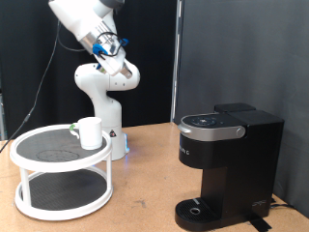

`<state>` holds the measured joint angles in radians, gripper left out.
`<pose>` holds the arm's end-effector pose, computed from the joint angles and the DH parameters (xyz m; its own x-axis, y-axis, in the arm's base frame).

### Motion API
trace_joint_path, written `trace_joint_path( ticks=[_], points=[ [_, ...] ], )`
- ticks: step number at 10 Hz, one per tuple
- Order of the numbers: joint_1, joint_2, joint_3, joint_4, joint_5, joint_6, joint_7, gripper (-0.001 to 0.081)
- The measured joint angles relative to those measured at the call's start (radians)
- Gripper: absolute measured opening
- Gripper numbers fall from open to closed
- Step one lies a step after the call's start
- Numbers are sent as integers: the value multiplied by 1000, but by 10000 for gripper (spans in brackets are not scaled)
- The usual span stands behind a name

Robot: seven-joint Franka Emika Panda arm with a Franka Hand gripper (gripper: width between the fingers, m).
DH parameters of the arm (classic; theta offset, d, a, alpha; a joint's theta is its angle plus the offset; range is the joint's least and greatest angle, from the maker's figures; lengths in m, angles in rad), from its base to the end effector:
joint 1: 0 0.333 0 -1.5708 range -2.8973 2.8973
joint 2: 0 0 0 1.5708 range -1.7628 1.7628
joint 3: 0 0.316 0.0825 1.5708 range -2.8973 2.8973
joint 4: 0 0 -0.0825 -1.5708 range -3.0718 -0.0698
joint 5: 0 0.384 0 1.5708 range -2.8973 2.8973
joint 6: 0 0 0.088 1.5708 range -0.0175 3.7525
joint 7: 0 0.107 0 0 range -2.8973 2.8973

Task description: Make a cup of coffee with the keurig machine

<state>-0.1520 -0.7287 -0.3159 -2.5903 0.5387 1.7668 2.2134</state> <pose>0.3079 -0.1125 0.4876 -0.8733 -0.2359 -0.4262 -0.4506 0.7234 0.5231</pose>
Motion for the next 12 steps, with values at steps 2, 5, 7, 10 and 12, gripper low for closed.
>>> trace_joint_path(
  ticks=[2,5,7,10,12],
  points=[
    [-31,-36,-52,-4,-30,-39,-40,4],
    [-72,-78,-136,8,-68,-105,-95,4],
    [-95,-88,-189,38,-139,-168,-127,4],
    [-115,-92,-211,52,-170,-189,-130,4],
    [-115,-92,-218,51,-170,-188,-142,4]
  ],
)
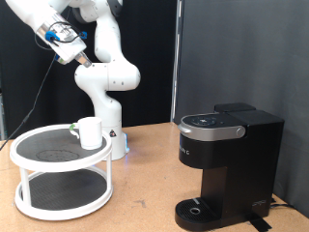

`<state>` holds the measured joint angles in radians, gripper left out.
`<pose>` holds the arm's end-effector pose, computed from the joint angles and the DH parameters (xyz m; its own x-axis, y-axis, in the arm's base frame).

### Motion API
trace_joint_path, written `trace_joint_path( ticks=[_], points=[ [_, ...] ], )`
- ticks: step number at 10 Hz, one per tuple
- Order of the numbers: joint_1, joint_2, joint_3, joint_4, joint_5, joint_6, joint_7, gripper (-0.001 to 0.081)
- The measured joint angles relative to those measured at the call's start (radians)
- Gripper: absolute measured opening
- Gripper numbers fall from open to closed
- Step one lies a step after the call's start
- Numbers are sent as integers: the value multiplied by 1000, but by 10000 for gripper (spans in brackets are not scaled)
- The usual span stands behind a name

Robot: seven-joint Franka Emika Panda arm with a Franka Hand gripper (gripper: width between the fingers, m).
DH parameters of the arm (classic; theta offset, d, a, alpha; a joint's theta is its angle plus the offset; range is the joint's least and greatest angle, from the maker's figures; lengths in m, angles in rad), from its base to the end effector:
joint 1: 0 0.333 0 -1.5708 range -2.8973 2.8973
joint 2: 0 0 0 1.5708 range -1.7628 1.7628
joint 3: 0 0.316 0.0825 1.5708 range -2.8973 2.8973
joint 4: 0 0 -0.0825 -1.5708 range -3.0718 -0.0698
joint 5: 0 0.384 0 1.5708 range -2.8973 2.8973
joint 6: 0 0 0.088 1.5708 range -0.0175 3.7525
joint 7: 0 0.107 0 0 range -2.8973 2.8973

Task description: Make a cup of coffee with the keurig machine

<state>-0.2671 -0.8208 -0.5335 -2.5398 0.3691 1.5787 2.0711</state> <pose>0.2256 -0.2049 0.5025 -0.8412 -0.2168 -0.4953 -0.4796 0.7223 0.4983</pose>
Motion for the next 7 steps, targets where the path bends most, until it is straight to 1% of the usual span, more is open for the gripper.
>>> trace_joint_path(
  ticks=[2,4,7],
  points=[
    [-9,2,-13,-2,-12,21,-1,4],
    [-32,10,-18,-7,-13,71,15,4],
    [-39,37,-30,-8,-13,110,24,4]
  ],
)
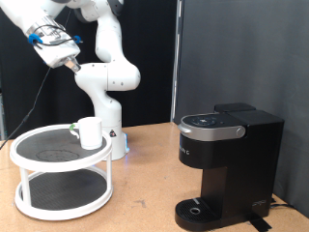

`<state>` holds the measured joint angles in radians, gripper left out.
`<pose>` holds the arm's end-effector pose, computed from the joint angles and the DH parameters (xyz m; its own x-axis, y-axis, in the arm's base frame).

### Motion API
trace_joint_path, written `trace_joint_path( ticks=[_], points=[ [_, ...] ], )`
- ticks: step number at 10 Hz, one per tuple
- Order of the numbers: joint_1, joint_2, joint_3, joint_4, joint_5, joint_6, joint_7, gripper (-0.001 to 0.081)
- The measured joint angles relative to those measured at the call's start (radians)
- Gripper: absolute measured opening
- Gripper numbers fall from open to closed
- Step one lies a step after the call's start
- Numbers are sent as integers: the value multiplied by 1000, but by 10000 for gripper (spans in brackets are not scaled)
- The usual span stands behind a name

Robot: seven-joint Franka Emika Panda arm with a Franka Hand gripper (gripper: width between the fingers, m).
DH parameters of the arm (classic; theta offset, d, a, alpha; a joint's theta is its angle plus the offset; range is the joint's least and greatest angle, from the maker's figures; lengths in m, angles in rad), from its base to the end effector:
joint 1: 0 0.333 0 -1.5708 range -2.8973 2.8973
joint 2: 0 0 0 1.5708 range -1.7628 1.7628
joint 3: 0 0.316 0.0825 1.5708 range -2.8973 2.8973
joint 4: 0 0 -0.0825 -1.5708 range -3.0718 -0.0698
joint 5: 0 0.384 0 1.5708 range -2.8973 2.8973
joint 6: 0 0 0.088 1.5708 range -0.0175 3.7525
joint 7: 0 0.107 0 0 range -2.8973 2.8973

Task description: Make a cup of coffee with the keurig machine

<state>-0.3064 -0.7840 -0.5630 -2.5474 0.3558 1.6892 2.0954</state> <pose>0.2230 -0.2354 0.4899 -0.8649 -0.1063 -0.4906 -0.3688 0.7976 0.4774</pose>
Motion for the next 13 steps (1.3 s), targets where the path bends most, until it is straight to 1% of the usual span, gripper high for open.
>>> trace_joint_path(
  ticks=[3,8,10,13],
  points=[
    [0,21,-9,1,-1,4,-4,4],
    [0,24,-12,-5,-4,4,-8,4],
    [-1,24,-14,-23,-4,14,-8,4],
    [-16,24,-15,-66,-22,66,-29,4]
  ],
)
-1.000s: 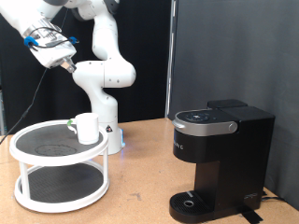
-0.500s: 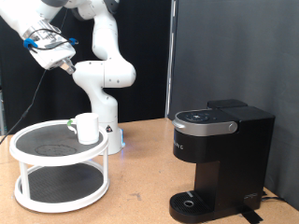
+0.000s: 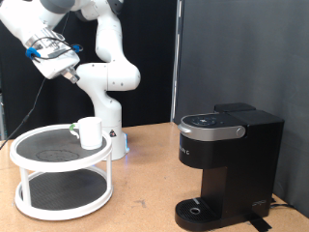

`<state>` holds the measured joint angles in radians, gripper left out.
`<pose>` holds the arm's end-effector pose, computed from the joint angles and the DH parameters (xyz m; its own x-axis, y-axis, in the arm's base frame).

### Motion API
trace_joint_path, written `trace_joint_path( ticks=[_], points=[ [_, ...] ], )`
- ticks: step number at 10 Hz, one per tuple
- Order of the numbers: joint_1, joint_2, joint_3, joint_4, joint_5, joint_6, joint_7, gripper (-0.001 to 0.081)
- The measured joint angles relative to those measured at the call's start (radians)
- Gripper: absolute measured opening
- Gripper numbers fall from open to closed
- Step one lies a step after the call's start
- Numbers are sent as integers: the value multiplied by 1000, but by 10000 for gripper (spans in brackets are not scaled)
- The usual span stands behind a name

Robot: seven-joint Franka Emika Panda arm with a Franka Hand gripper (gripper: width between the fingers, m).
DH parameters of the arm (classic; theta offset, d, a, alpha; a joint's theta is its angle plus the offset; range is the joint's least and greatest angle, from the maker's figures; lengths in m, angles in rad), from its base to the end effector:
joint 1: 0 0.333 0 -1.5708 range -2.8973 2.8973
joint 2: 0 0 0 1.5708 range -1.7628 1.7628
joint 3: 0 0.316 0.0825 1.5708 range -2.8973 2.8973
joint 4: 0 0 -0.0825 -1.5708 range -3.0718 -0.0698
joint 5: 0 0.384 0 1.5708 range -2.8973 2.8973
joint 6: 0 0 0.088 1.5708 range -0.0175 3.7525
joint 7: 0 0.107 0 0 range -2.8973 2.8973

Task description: Make a cup of coffee with the keurig machine

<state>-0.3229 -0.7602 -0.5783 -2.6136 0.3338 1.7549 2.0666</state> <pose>0.2213 -0.2373 0.4548 -0.8801 -0.0939 -0.4654 -0.3411 0.8069 0.4823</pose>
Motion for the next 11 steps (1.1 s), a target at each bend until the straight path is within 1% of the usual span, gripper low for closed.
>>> trace_joint_path(
  ticks=[2,6,11],
  points=[
    [-9,1,-2,-26,-15,37,-13,4],
    [-10,5,-16,-72,-30,108,-38,4],
    [-10,35,-27,-105,-42,168,-61,4]
  ],
)
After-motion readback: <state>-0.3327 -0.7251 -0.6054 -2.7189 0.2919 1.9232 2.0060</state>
